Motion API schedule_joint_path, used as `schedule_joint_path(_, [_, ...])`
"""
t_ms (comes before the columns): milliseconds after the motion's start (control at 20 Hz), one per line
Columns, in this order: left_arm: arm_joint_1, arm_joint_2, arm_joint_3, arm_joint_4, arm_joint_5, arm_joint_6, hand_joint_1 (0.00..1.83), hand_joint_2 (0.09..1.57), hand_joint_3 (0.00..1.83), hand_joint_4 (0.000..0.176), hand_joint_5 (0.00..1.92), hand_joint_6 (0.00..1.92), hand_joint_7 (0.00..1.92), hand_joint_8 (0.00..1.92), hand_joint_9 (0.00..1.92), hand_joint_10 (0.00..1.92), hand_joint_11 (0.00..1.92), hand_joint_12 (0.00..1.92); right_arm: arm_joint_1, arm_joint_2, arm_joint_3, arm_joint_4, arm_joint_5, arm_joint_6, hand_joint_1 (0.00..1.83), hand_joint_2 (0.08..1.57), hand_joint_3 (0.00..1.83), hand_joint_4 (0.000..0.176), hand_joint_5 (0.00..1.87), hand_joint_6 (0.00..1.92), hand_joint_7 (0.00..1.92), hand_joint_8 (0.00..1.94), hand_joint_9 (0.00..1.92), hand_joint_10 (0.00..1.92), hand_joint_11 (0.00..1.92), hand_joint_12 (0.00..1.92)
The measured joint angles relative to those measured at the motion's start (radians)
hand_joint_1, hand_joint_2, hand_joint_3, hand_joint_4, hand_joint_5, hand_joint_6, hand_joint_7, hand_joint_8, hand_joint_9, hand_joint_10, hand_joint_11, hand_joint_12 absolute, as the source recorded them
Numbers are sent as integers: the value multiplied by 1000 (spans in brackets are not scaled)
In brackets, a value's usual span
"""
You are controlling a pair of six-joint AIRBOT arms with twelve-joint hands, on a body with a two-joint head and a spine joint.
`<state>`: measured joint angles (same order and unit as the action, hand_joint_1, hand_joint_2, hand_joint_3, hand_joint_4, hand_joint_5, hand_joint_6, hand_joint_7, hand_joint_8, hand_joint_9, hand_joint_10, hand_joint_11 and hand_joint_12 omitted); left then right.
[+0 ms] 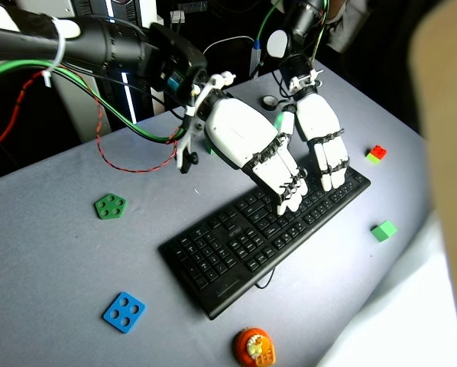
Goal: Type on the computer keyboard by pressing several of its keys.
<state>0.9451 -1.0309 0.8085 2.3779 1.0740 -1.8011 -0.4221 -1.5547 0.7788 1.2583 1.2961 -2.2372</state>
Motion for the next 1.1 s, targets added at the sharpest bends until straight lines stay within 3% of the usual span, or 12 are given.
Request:
schedule_joint_path(100, [0, -12, 13, 2, -2, 1, 0, 1293, 7, 59, 65, 14, 125, 10, 129, 53, 0, 751, -11, -28, 50, 5, -6, 35, 245, 1217, 1, 0, 476, 167, 578, 47, 449, 225, 0, 1266])
schedule_joint_path(250, [0, -13, 14, 4, -1, 1, 46, 1289, 0, 62, 155, 33, 200, 16, 207, 62, 0, 949, -32, -72, 122, -2, -9, 64, 292, 1234, 1, 0, 422, 476, 668, 114, 282, 886, 0, 1411])
schedule_joint_path(400, [8, -12, 14, 8, 2, 1, 112, 1285, 0, 47, 269, 64, 272, 21, 249, 74, 0, 1075, -64, -108, 192, -6, -39, 94, 302, 1239, 1, 0, 427, 657, 405, 904, 241, 1171, 0, 1520])
schedule_joint_path(500, [8, -12, 14, 9, 5, 1, 148, 1289, 0, 0, 461, 139, 340, 34, 262, 83, 0, 1157, -71, -125, 228, -49, -41, 117, 262, 1249, 2, 0, 439, 1027, 390, 815, 210, 1134, 0, 1515])
schedule_joint_path(600, [10, -12, 14, 13, 14, 0, 171, 1291, 2, 0, 556, 196, 438, 42, 280, 98, 0, 1133, -76, -141, 243, -57, -40, 129, 243, 1252, 1, 0, 425, 1199, 504, 657, 268, 987, 0, 1480])
schedule_joint_path(700, [10, -11, 14, 16, 26, 0, 127, 1302, 4, 0, 378, 124, 525, 47, 301, 113, 0, 1042, -76, -161, 251, -63, -36, 138, 277, 1239, 0, 0, 372, 878, 626, 670, 385, 1003, 0, 1482])
schedule_joint_path(800, [9, -11, 14, 17, 26, -2, 155, 1286, 0, 25, 333, 85, 580, 50, 392, 160, 0, 1093, -72, -179, 266, -75, -29, 140, 257, 1247, 2, 0, 452, 641, 545, 757, 339, 1128, 0, 1506])
schedule_joint_path(850, [9, -10, 14, 17, 26, -2, 135, 1293, 1, 26, 374, 95, 497, 11, 353, 147, 0, 1100, -70, -184, 270, -78, -27, 143, 252, 1255, 4, 0, 540, 659, 484, 746, 279, 1127, 0, 1515])
schedule_joint_path(900, [9, -7, 14, 19, 26, -2, 152, 1296, 2, 0, 574, 175, 418, 1, 282, 115, 0, 1098, -67, -190, 273, -72, -30, 145, 245, 1258, 3, 0, 604, 776, 471, 528, 217, 967, 0, 1471])
schedule_joint_path(950, [9, -6, 14, 19, 26, -3, 181, 1298, 2, 0, 684, 210, 371, 0, 241, 97, 0, 1047, -67, -193, 273, -64, -31, 146, 233, 1261, 2, 0, 620, 923, 509, 349, 222, 840, 0, 1439])
schedule_joint_path(1000, [9, -6, 14, 17, 20, -3, 248, 1284, 0, 0, 817, 228, 394, 4, 236, 90, 0, 1011, -66, -196, 274, -59, -29, 146, 222, 1265, 2, 0, 593, 1087, 581, 215, 269, 701, 0, 1371])
schedule_joint_path(1100, [7, -5, 14, 20, 35, -7, 203, 1285, 0, 0, 696, 144, 647, 56, 374, 146, 0, 1008, -61, -197, 275, -55, -31, 146, 260, 1258, 0, 0, 418, 1142, 787, 181, 473, 667, 0, 1385])
